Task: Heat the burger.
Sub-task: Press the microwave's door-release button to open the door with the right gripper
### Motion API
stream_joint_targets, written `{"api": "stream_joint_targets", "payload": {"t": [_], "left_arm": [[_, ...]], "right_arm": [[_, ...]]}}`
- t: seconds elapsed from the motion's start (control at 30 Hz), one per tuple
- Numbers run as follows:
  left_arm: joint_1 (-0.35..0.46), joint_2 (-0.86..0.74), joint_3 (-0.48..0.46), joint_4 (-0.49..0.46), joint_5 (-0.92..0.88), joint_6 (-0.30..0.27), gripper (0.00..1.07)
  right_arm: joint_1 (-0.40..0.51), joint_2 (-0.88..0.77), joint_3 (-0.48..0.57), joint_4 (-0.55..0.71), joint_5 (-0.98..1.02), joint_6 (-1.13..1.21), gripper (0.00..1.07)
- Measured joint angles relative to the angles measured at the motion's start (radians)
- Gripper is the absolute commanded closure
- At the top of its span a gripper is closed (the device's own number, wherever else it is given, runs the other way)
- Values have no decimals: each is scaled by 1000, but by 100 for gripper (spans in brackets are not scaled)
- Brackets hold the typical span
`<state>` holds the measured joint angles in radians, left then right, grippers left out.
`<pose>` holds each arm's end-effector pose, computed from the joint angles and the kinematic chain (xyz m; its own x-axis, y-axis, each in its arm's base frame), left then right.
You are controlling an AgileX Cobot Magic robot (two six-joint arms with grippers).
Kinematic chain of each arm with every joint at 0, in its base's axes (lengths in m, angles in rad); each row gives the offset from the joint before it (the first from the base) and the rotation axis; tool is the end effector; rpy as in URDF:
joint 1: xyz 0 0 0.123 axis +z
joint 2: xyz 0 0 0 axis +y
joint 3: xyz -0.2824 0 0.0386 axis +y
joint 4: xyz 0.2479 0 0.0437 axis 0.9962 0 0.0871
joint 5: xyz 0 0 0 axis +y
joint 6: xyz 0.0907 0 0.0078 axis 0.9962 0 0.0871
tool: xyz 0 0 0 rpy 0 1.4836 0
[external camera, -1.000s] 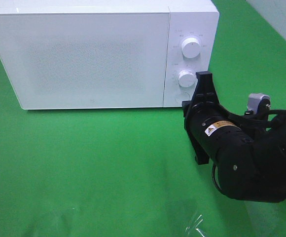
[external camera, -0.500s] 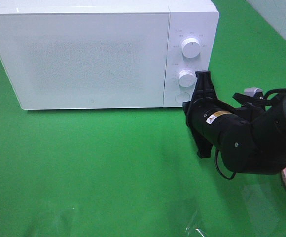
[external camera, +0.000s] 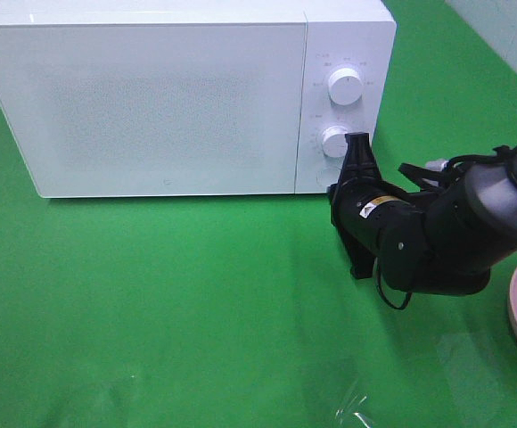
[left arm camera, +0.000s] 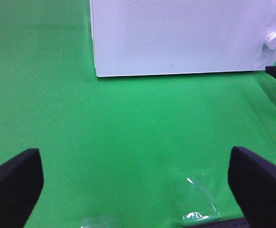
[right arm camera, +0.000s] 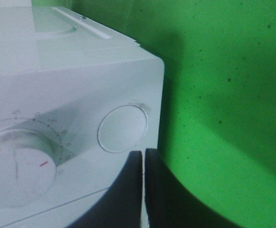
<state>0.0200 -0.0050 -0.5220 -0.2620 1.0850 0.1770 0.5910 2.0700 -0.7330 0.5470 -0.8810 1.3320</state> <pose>-0.0104 -0.0211 0.2835 -0.4302 0.0424 -0.9017 0.2089 0.9765 -0.0537 0.3061 0.1615 0.0853 -0.1613 0.9854 -0.0542 0.3833 0.1132 0.9166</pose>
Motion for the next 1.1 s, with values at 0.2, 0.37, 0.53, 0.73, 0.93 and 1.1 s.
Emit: {"api": "stream_joint_targets", "payload": {"t": [0.2,0.37,0.53,0.73,0.93,1.1], "left_arm": [[0,0,0,0,0,0,9],[0,0,0,0,0,0,9],[0,0,0,0,0,0,9],[0,0,0,3,0,1,9],[0,0,0,3,0,1,9],[0,0,0,3,0,1,9]], "right_arm": [[-28,28,-53,-23,-12,0,107],[-48,52,-83,-30,-21,-3,107],[-54,70,-105,-30,-6,-5,107],[-54,75,-119,-30,-6,-5,107],[-53,90,-119,-32,-46,1,107],[-44,95,-116,-33,-88,24,107]]}}
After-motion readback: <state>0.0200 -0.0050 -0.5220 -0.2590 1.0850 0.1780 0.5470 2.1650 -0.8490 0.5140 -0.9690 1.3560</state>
